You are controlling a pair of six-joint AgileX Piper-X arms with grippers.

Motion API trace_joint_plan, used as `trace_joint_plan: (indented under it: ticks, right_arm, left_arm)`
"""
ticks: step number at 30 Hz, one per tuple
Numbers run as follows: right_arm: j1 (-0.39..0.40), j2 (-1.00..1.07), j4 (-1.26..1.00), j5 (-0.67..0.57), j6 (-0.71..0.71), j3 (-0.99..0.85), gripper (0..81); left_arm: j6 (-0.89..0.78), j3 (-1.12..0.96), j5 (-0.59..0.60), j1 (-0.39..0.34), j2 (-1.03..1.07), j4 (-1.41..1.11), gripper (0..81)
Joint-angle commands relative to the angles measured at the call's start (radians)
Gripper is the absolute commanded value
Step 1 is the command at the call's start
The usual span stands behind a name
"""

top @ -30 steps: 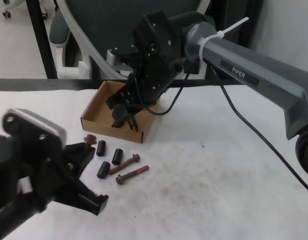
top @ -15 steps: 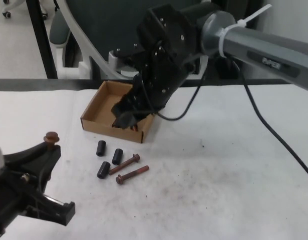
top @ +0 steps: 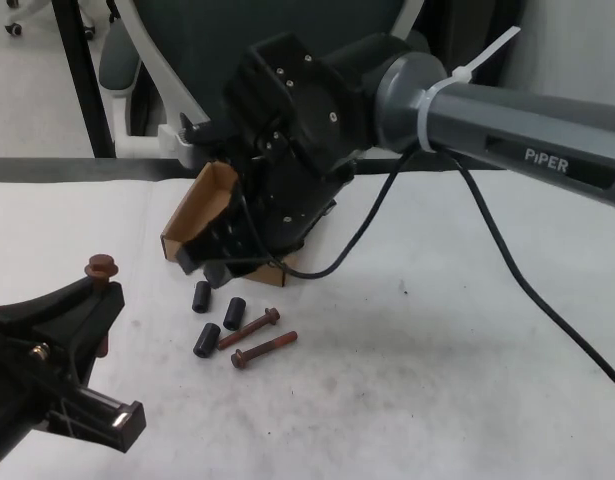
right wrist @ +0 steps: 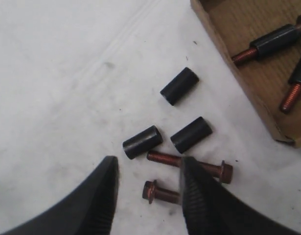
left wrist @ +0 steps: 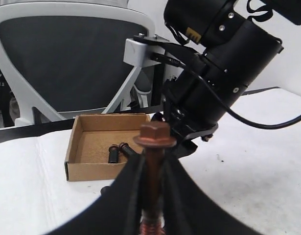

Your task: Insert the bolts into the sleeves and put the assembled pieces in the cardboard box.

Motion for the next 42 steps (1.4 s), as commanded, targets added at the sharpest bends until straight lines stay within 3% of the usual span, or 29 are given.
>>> trace_joint_plan:
  ticks: [1,30,40,42]
  right_arm:
    - [0.005,-0.020,-0.035,0.024,0.105,-0.001,39.1]
    - [0.011,0.239,0.029,-0.014,0.376,-0.257,39.1]
    - [0.022,0.277,0.005,-0.001,0.399,-0.300,39.1]
    - [0.022,0.277,0.005,0.029,0.399,-0.300,39.1]
  left_arm:
    - [-0.008,0.000,0.009,0.001,-0.008,-0.012,0.8]
    - [-0.025,0.000,0.015,0.001,-0.008,-0.016,0.8]
    - [0.020,0.129,-0.015,0.001,-0.008,-0.357,0.8]
    - [0.058,0.129,-0.021,0.001,-0.008,-0.287,0.8]
